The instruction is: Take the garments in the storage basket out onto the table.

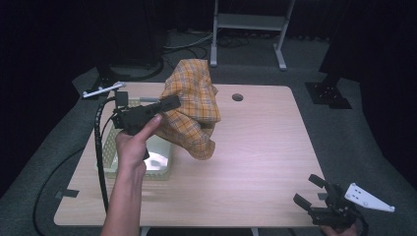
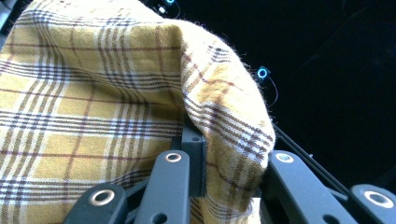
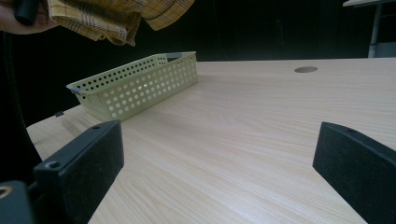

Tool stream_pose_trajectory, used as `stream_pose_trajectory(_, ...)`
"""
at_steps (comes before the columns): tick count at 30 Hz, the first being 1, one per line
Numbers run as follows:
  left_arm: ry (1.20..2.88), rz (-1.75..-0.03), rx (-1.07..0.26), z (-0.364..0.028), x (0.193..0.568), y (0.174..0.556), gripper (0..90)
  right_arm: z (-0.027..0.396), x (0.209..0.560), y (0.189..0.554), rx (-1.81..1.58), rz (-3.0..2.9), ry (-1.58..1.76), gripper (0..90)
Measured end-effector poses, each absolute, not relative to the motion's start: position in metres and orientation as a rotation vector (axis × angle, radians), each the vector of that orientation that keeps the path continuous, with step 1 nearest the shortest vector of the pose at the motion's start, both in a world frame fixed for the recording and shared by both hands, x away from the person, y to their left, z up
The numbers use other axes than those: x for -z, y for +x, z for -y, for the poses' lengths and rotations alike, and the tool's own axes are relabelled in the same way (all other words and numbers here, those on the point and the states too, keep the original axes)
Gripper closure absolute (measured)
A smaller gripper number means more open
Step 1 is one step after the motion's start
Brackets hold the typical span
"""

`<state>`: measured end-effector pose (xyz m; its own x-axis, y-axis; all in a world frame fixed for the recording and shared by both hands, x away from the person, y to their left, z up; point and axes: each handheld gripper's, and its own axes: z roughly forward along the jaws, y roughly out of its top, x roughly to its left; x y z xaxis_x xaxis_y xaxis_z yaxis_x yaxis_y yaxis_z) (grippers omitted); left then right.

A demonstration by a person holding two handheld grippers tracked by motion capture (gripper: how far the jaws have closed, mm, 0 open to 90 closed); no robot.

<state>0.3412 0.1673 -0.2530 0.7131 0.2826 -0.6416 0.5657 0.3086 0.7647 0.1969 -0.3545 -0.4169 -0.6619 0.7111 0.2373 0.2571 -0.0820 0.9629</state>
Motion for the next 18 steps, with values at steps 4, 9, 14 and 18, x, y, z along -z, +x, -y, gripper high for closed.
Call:
stream_pose_trajectory(4,1.288,-0.801,0.227,-0.16,0.254,0.346,78.0,0.354,0.417,0.197,-1.794,-1.852,1.048,1.8)
stream_pose_trajectory(9,1.292,-0.804,0.234,-0.148,0.256,0.351,78.1,0.354,0.417,0.197,-1.792,-1.858,1.049,1.8)
stream_pose_trajectory(14,1.3,-0.799,0.237,-0.141,0.258,0.355,78.1,0.353,0.417,0.197,-1.793,-1.857,1.049,1.8)
stream_pose_trajectory(18,1.305,-0.807,0.233,-0.134,0.26,0.358,78.1,0.353,0.418,0.196,-1.794,-1.855,1.05,1.8)
